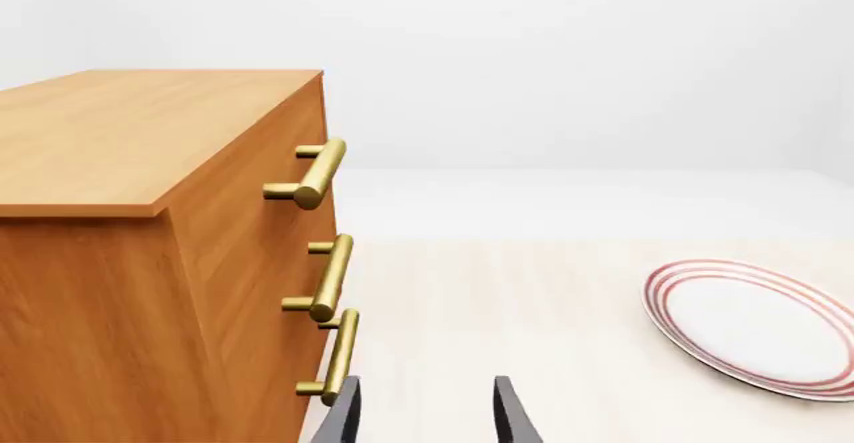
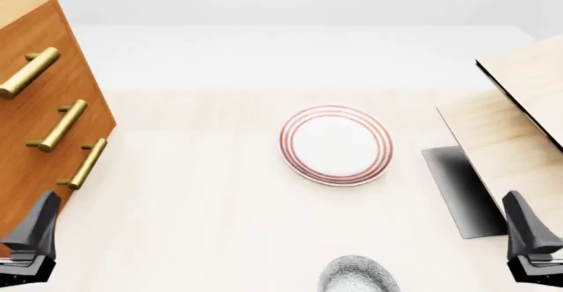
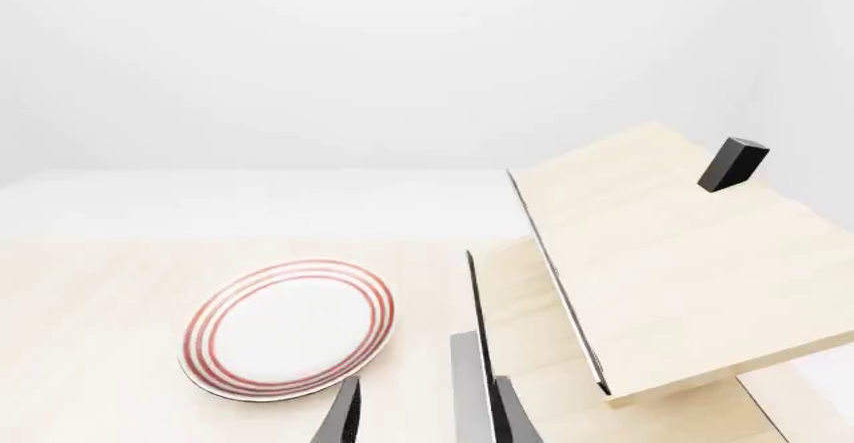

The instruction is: Open the top drawer of the cabinet and put the bowl in it.

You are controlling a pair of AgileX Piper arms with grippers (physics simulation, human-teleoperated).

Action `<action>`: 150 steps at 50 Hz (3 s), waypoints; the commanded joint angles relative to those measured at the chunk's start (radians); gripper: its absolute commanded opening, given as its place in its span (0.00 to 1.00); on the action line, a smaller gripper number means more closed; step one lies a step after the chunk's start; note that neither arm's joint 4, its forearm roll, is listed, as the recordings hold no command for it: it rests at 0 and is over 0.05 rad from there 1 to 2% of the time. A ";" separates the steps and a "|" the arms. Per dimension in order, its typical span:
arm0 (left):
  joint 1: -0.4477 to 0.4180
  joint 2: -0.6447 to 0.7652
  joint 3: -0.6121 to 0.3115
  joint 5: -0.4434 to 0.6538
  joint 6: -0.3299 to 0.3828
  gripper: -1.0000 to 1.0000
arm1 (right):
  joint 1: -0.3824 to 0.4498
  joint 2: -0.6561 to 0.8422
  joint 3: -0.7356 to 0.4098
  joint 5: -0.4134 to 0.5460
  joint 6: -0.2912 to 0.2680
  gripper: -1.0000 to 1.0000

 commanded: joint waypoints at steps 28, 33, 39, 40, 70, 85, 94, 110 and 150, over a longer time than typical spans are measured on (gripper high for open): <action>0.033 0.010 -0.021 0.010 0.071 1.00 | 0.001 0.005 -0.003 -0.001 -0.001 1.00; 0.024 0.028 -0.046 0.022 0.114 1.00 | 0.001 0.004 -0.003 -0.001 -0.001 1.00; 0.015 0.068 -0.110 0.034 0.166 1.00 | 0.001 0.005 -0.003 -0.001 -0.001 1.00; 0.016 0.080 -0.120 0.035 0.177 1.00 | 0.001 0.005 -0.003 -0.001 -0.001 1.00; -0.128 0.467 -0.330 -0.078 0.509 1.00 | 0.000 0.004 -0.003 -0.001 -0.001 1.00; -0.124 0.505 -0.368 -0.094 0.716 1.00 | 0.001 0.004 -0.003 -0.001 -0.001 1.00; -0.093 0.530 -0.347 -0.156 0.845 1.00 | 0.001 0.004 -0.003 -0.001 -0.001 1.00; -0.078 0.651 -0.358 -0.253 1.008 1.00 | 0.000 0.005 -0.003 -0.001 -0.001 1.00; -0.021 0.895 -0.356 -0.446 1.299 1.00 | 0.001 0.004 -0.003 -0.001 -0.001 1.00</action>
